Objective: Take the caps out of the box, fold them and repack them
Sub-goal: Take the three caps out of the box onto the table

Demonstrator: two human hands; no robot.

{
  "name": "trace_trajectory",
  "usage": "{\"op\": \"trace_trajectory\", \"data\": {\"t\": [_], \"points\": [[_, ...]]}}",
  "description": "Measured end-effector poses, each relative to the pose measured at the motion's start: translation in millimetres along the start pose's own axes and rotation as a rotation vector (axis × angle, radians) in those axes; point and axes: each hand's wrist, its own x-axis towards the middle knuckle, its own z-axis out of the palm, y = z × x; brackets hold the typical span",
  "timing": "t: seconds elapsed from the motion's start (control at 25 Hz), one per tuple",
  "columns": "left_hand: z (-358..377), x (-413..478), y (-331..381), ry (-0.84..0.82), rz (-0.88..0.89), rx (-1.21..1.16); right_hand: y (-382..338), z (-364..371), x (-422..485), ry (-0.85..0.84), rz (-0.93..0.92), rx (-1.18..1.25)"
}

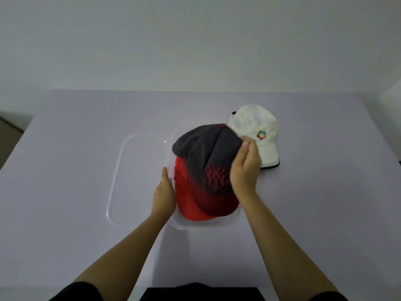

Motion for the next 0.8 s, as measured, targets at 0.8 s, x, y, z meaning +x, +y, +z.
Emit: {"op": "trace_trajectory", "data": {"t": [0.8], "points": [[5,3,0,0.044,-0.019,0.013,116,-90,21,0.090,0.227,-0.504]]}}
